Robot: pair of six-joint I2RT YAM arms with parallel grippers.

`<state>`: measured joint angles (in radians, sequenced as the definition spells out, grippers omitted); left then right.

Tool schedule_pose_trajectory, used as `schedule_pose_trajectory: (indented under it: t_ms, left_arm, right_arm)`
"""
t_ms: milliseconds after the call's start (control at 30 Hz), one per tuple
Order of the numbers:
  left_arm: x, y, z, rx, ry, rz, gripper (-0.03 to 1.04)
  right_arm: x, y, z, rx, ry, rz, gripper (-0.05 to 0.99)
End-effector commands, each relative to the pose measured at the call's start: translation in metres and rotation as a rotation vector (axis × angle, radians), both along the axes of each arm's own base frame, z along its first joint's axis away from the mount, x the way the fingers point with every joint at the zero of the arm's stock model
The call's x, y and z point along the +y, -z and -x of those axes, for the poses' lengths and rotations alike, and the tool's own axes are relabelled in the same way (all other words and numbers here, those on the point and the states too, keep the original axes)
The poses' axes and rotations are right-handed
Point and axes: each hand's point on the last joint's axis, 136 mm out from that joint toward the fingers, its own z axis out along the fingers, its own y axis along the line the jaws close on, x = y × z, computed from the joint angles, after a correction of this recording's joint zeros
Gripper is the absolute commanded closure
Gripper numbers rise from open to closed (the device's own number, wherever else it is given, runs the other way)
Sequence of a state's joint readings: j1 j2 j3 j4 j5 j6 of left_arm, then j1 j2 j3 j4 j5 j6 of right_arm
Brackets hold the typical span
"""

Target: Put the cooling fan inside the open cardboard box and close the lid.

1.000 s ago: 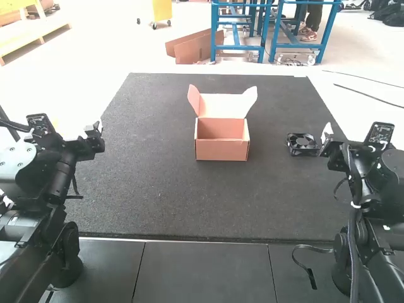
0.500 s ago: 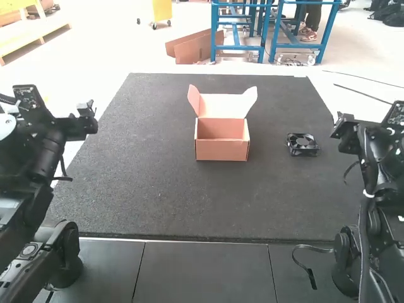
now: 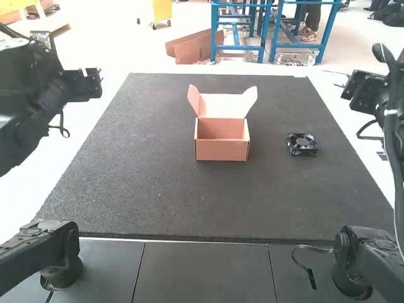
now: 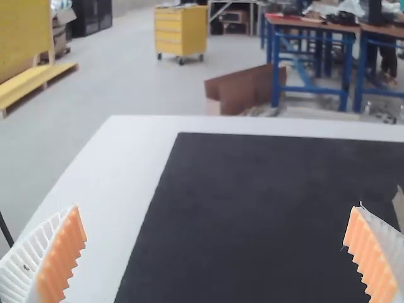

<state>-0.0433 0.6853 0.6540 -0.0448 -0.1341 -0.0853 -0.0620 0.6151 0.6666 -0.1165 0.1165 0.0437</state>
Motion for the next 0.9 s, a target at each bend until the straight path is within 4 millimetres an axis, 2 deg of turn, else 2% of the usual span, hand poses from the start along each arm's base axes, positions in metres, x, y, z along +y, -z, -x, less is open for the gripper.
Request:
schedule_pose_trajectory:
  t_ms: [0,100,133,200,233,333,500,633,767,867]
  left_arm:
    - [0.002,-0.020,-0.010,0.011,-0.008,-0.011,0.04]
    - [0.001,-0.019,-0.019,0.078,-0.009,-0.013,0.04]
    - [0.000,-0.017,-0.022,0.104,-0.006,-0.016,0.04]
    - [-0.001,-0.019,-0.028,0.125,-0.003,-0.015,0.04]
    - [-0.001,-0.020,-0.030,0.135,-0.003,-0.016,0.04]
    - [-0.005,-0.018,-0.038,0.167,0.007,-0.020,0.04]
    - [-0.021,0.010,-0.042,0.297,0.052,-0.036,0.04]
    - [-0.042,0.019,-0.041,0.326,0.116,-0.046,0.04]
    - [-0.082,0.023,-0.037,0.343,0.237,-0.056,0.04]
    - [-0.116,0.017,-0.030,0.340,0.329,-0.051,0.04]
  right_arm:
    - [-0.007,-0.010,-0.012,0.071,0.039,-0.057,0.03]
    - [-0.005,-0.009,-0.022,0.153,0.035,-0.095,0.03]
    - [0.001,-0.011,-0.027,0.168,-0.004,-0.103,0.03]
    - [0.012,-0.024,-0.034,0.158,-0.074,-0.102,0.03]
    - [0.013,-0.030,-0.038,0.151,-0.077,-0.101,0.03]
    - [0.010,-0.032,-0.049,0.194,-0.070,-0.105,0.03]
    - [0.008,0.016,-0.069,0.447,-0.071,-0.096,0.03]
    - [0.001,0.034,-0.079,0.550,-0.071,-0.067,0.03]
    - [-0.015,0.071,-0.084,0.692,-0.075,-0.020,0.03]
    - [-0.029,0.086,-0.089,0.741,-0.066,-0.004,0.03]
